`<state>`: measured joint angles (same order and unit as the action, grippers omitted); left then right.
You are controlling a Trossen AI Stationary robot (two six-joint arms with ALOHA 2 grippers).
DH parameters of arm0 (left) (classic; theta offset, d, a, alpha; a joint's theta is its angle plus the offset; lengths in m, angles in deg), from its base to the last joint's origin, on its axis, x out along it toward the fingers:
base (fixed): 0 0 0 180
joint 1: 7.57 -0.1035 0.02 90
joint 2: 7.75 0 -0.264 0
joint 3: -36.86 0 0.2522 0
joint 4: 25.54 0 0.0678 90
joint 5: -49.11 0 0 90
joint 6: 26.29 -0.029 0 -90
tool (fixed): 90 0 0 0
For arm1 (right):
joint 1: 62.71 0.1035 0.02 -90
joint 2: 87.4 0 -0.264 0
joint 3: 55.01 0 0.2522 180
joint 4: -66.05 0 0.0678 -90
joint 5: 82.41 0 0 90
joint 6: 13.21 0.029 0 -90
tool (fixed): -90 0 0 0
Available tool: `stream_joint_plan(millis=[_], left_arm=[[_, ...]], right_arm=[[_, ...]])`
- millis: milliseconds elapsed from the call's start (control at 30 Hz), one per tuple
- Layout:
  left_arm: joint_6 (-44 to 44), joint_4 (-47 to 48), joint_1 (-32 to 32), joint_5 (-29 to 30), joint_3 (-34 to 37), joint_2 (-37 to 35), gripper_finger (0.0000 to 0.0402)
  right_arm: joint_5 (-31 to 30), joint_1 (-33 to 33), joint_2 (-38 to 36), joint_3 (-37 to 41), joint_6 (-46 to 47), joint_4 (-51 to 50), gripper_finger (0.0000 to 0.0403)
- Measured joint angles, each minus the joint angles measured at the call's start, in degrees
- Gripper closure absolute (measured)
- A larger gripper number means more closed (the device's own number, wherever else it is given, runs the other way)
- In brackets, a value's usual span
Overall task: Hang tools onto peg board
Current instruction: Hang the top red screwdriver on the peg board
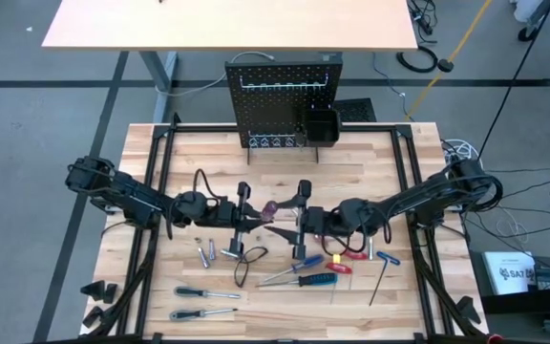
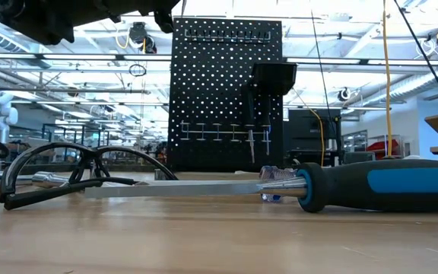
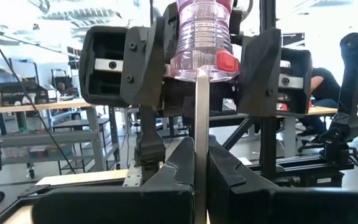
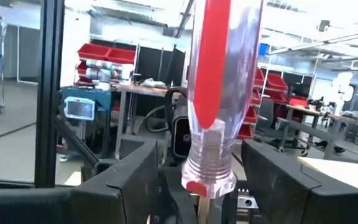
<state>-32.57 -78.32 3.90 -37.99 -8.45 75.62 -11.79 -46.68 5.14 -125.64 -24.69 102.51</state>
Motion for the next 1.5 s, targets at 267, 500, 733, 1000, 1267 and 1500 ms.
stream_joint_plan(millis=[267,500,733,1000,1267,1500], left_arm=[[0.0,0.1,0.0,1.0,0.0,0.0,0.0392],[-0.2,0.0,-0.2,1.0,0.0,0.0,0.0391],[0.0,2.1,-0.2,4.2,0.0,0.0,0.0325],[-0.3,8.1,-0.3,6.8,0.0,-1.7,0.0277],[-0.5,27.8,-0.3,16.7,0.0,-9.8,0.0272],[-0.2,41.4,-0.3,22.4,0.0,-18.1,0.0272]], right_arm=[[-0.2,-0.4,1.2,0.0,0.3,3.6,0.0222],[-0.4,-0.5,1.2,0.0,1.1,4.7,0.0321],[-3.0,-0.6,1.2,0.0,1.1,3.8,0.0334],[-10.7,0.1,0.8,0.0,-0.2,0.8,0.0334],[-27.2,3.1,0.1,0.0,-7.0,-1.0,0.0334],[-30.1,3.1,-0.9,0.0,-4.0,-7.9,0.0334]])
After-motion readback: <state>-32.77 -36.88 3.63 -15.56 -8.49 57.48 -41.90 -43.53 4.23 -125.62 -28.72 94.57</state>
